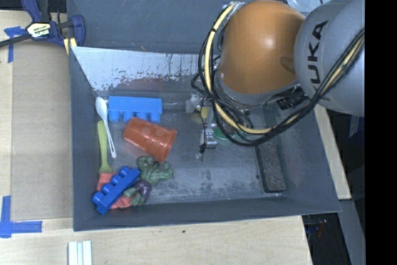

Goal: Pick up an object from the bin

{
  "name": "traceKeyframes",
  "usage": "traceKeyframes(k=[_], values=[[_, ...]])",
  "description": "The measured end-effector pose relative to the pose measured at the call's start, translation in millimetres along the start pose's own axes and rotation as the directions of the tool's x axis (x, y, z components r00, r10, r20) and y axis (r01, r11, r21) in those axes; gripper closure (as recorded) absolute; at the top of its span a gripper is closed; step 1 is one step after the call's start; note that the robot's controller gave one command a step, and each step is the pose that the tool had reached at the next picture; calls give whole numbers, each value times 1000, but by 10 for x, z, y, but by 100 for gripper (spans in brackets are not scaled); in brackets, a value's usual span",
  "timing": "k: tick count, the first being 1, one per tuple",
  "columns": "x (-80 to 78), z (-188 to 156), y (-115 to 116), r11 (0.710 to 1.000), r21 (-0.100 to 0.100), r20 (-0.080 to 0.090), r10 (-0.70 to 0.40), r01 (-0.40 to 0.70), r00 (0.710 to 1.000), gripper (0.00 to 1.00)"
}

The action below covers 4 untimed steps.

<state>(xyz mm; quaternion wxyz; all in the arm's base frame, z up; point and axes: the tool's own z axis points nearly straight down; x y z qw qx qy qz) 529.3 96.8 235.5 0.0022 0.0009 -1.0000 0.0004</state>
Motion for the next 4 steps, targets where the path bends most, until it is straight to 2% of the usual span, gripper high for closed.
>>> traceKeyframes(k=[1,2,3,4], values=[[-16,-38,-3,1000,-1,8,1,-1,1000,0],[-4,318,188,996,0,12,-94,94,996,0],[-201,867,560,1000,-2,13,-4,4,1000,0],[-211,1290,562,993,-3,13,117,-117,993,0]])
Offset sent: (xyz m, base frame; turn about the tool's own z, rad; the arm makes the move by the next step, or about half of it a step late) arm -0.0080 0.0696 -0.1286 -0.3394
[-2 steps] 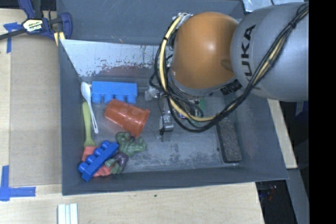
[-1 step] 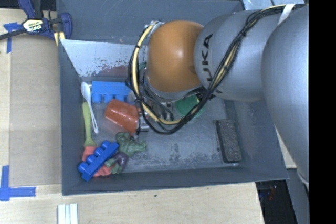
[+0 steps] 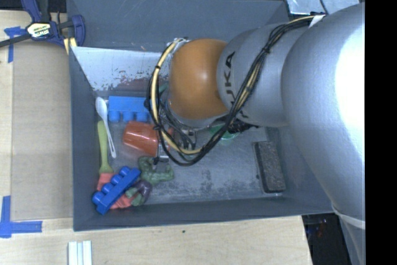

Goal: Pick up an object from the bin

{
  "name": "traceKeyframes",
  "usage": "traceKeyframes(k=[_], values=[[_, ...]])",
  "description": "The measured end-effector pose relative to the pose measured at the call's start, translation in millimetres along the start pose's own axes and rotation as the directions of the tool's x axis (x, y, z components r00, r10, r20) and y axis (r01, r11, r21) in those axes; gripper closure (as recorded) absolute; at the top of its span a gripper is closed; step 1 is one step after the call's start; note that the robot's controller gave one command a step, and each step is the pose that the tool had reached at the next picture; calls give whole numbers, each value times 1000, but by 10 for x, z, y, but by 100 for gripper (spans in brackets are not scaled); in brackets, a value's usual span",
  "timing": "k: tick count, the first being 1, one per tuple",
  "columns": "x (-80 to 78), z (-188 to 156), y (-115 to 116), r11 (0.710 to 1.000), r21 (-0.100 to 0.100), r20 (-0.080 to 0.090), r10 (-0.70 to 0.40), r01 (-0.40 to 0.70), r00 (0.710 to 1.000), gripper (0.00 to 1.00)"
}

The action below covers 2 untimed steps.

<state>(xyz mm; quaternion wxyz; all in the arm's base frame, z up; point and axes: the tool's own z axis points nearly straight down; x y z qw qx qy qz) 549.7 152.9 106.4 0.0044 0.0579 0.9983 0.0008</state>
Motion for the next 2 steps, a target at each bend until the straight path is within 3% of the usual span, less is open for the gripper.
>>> traceKeyframes(k=[1,2], values=[[-30,184,-92,992,-1,1,-127,127,992,0],[-153,306,-92,992,-3,6,-125,126,992,100]])
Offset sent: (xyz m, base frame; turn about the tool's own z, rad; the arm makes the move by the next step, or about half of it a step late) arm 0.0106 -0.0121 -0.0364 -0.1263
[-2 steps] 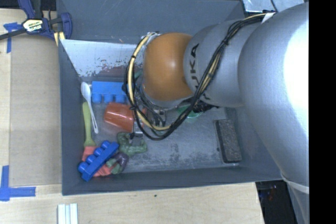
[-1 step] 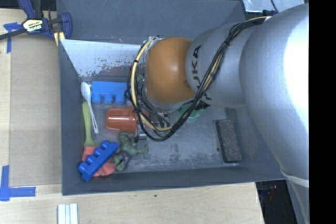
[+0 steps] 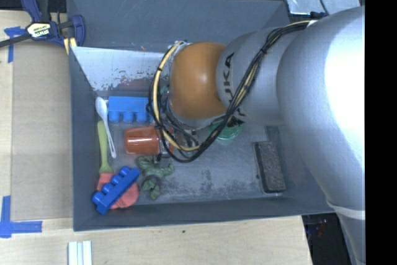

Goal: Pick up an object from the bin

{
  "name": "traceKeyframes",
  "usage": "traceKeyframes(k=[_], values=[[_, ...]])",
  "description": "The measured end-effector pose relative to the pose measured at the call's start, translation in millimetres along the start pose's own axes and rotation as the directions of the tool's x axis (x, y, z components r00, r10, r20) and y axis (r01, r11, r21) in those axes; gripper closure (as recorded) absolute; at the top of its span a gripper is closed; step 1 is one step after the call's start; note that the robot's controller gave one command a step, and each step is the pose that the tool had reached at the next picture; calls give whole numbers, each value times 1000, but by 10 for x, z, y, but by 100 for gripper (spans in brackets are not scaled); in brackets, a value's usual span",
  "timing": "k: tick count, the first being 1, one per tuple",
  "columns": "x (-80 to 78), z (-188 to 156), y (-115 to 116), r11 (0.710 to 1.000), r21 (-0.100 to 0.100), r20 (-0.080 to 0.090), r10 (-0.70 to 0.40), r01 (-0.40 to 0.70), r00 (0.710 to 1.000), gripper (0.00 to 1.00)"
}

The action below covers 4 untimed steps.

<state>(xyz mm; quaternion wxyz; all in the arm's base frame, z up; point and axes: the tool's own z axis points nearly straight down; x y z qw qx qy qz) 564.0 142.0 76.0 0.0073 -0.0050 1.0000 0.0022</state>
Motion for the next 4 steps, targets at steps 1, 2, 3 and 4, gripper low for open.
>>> traceKeyframes(k=[1,2,3,4], values=[[1,-3,0,1000,0,0,0,0,1000,100],[19,-645,17,1000,1,-4,-21,21,1000,100],[-27,-1030,-29,1000,0,1,-9,9,1000,100],[-40,-405,162,998,-1,7,-68,68,998,100]])
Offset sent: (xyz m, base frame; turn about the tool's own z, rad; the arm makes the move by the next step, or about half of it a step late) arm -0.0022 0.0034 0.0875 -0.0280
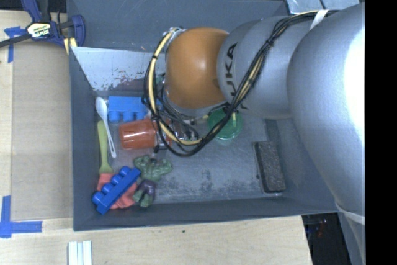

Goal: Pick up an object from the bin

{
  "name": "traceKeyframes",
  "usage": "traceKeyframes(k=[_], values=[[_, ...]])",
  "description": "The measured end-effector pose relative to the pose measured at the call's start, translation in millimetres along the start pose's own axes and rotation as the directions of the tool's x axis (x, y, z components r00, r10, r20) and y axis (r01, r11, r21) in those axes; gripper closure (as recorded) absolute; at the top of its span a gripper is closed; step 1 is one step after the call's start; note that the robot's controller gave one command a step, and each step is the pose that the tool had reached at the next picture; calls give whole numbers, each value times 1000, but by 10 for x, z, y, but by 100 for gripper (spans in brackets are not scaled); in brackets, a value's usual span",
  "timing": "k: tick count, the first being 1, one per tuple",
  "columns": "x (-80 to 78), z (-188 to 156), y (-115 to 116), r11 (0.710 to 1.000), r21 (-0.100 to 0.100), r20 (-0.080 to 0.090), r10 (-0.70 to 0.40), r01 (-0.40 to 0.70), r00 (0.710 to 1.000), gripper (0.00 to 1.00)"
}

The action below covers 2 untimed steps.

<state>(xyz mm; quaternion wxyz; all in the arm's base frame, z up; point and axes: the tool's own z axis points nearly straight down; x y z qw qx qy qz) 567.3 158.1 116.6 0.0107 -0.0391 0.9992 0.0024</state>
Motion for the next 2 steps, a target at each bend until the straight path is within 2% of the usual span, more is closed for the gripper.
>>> traceKeyframes(k=[1,2], values=[[64,-300,-59,1000,2,-13,1,-1,1000,100],[-13,-1206,119,997,-1,-4,-74,74,997,100]])
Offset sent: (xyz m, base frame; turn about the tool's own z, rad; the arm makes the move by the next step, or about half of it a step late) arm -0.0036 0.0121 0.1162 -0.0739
